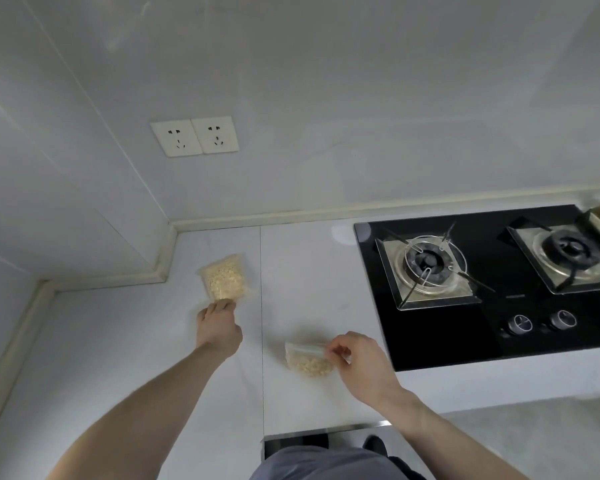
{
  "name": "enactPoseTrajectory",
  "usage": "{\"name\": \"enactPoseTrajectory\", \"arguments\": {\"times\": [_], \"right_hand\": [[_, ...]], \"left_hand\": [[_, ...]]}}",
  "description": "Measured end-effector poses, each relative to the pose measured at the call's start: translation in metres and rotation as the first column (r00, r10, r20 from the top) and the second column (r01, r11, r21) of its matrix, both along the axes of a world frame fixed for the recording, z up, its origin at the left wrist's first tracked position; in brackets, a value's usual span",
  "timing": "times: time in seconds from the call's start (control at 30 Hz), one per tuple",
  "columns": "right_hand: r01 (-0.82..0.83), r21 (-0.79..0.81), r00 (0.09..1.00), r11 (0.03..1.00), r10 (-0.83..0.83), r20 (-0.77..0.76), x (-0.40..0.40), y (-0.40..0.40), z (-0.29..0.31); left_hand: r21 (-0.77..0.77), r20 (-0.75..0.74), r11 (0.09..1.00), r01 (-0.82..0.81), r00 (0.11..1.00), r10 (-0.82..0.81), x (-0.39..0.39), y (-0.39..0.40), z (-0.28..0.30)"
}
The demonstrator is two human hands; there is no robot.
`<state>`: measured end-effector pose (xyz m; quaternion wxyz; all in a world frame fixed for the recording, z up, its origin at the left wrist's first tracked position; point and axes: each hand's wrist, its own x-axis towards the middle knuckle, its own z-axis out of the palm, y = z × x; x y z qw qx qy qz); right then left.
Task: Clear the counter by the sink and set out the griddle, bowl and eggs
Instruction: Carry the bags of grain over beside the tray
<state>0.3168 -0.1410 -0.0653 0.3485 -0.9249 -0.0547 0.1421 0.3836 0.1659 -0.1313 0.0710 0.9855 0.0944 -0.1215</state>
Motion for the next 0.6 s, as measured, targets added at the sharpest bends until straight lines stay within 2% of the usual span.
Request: {"name": "enactPoseTrajectory", "arguments": {"times": [0.13, 0.27, 0.47, 0.6], "right_hand": [[-0.007, 0.01, 0.999, 1.0, 0.008, -0.044, 0.003, 0.002, 0.006], [0.009, 0.046, 1.0, 0.999, -0.008, -0.027, 0.012, 0.006, 0.024], [0.101, 0.104, 0.995, 0.989, -0.103, 0.012, 0.01, -0.019, 0.058], [0.161, 0.131, 0.987, 0.978, -0.162, -0.004, 0.001, -0.043, 0.075]], "left_hand": [[-0.096, 0.194, 0.994, -0.052, 0.979, 0.07, 0.018, 0.015, 0.022], [-0.252, 0.264, 0.967, -0.042, 0.958, 0.11, 0.036, 0.017, 0.066], [-0.454, 0.277, 0.891, -0.022, 0.947, 0.165, 0.01, -0.004, 0.115], [-0.544, 0.233, 0.839, 0.019, 0.964, 0.129, -0.025, -0.039, 0.128]]}}
